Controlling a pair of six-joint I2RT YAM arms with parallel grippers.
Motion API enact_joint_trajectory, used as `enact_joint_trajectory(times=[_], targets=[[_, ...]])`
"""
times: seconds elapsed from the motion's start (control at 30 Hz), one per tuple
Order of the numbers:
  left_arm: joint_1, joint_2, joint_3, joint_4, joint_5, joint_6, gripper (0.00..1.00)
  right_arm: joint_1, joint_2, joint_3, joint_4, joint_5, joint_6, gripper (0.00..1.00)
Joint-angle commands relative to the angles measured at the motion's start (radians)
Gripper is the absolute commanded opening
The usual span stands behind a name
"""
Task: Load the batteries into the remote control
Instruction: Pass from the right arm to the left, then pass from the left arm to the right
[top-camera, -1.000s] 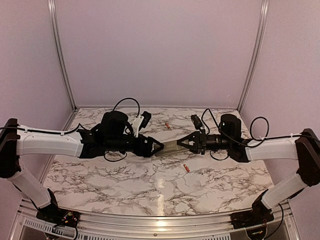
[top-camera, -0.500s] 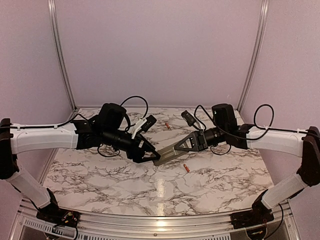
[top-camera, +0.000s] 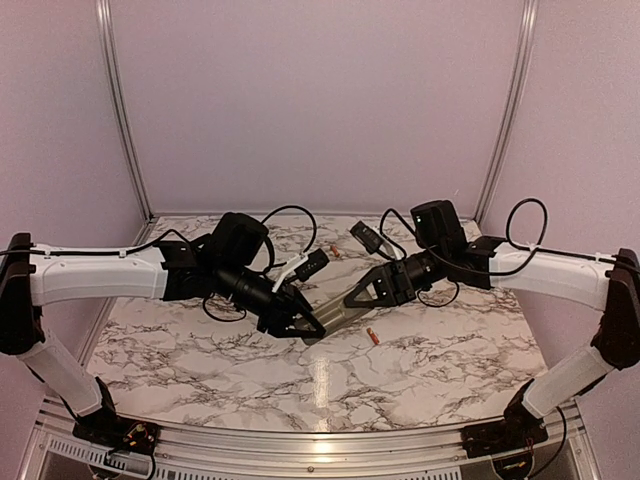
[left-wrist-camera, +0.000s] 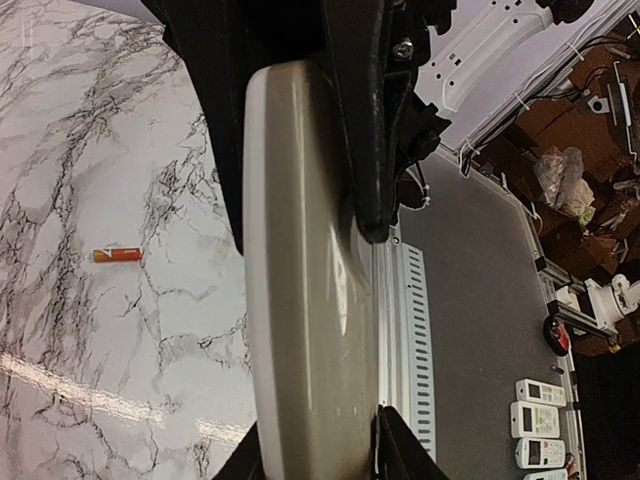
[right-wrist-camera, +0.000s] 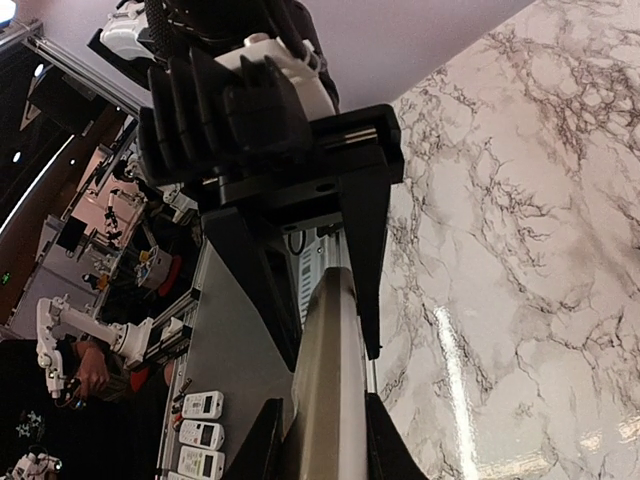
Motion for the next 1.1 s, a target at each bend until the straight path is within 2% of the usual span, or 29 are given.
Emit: enact_joint_trajectory(times=[0.0, 0.13, 0.23, 0.33, 0.4, 0.6, 0.7, 0.87, 1.07], targets=[[-0.005, 0.018, 0.032, -0.004, 0.053, 0.003, 0.29, 0.016, 0.018, 0.053, -0.058, -0.034, -0.051, 0.0], [-0.005, 0.013, 0.019, 0.037, 0.08, -0.019, 0.14, 0.016, 0.018, 0.06, -0.06, -0.038, -0.055, 0.0], [-0.005, -0.011, -0.025, 0.119, 0.055, -0.072, 0.08, 0.013, 0.013, 0.061, -0.024, -0.025, -0.026, 0.23], [0.0, -0.036, -0.101, 0.298, 0.041, -0.172, 0.03, -0.009, -0.004, 0.032, 0.109, -0.019, 0.093, 0.53], [0.001, -0.049, -0.151, 0.448, 0.028, -0.247, 0.0, -0.031, -0.017, -0.003, 0.222, -0.014, 0.168, 0.62], [0.002, -0.095, -0.284, 0.811, -0.061, -0.447, 0.0, -0.062, -0.071, -0.101, 0.513, 0.069, 0.374, 0.7], [0.001, -0.109, -0.32, 0.925, -0.121, -0.519, 0.0, -0.062, -0.084, -0.14, 0.622, 0.117, 0.45, 0.73], [-0.002, -0.108, -0.346, 1.015, -0.166, -0.574, 0.0, -0.041, -0.075, -0.163, 0.783, 0.159, 0.549, 0.77], [-0.018, -0.08, -0.362, 1.116, -0.179, -0.627, 0.0, 0.0, -0.03, -0.133, 0.848, 0.192, 0.586, 0.72]])
